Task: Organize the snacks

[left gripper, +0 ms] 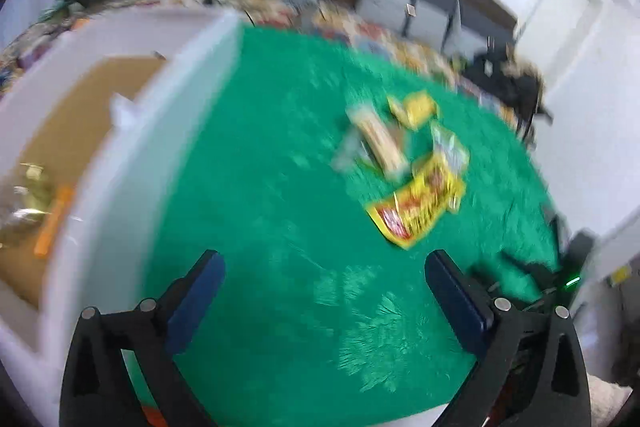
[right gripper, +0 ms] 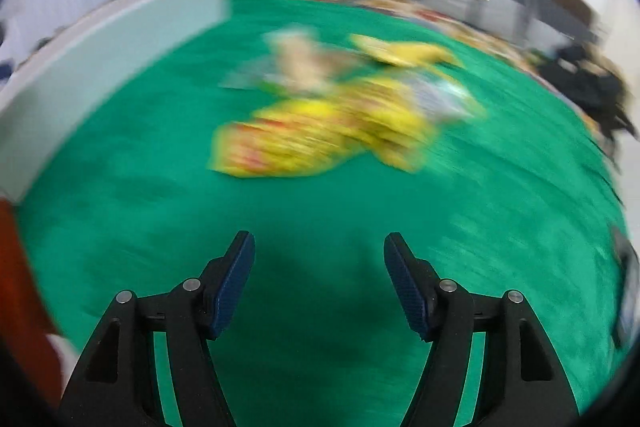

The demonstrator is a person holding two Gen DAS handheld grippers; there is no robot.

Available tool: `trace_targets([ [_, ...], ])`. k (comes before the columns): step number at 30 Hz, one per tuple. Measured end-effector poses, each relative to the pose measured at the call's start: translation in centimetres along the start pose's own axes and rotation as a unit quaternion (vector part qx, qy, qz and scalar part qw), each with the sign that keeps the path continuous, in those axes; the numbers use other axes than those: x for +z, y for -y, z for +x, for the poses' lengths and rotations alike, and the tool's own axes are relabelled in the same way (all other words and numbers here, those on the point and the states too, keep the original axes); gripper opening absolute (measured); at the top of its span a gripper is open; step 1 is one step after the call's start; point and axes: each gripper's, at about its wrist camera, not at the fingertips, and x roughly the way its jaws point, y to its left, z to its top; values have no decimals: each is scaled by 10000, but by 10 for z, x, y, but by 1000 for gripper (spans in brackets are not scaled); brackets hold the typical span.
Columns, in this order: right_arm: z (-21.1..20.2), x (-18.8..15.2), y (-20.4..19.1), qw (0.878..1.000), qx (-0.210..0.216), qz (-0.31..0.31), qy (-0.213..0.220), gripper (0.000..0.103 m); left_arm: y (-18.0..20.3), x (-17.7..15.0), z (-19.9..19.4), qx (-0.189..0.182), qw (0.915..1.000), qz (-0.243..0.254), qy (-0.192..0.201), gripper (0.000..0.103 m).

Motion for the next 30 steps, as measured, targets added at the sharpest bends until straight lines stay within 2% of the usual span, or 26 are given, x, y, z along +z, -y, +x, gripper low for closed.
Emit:
trace_targets([
  [1,-1,-7,19,9994,-263,228,82,71,10,-1,12,61,9999,70,-49,100],
  [5,-2,-19,59,9931,-798,832,219,71,43,-6,70,327,9983,433,-233,99],
  [10,7,-16,86,9921,-781,976,101,73,48,-4,108,754,9952,595,-172,99],
  [13,6,-20,90,9917,-822,979,102,73,38,-3,117,818,9954,443,-210,99],
  [19,11,-26,102,9900,-634,1259,-21,74,41,-10,123,1013,9916,799,-24,100],
  [22,11,-29,108,9885,-551,1407,-63,79,40,-11,123,978,9917,833,2,102],
  [30,11,-29,110,9874,-570,1475,-93,83,40,-11,124,983,9916,845,12,103],
])
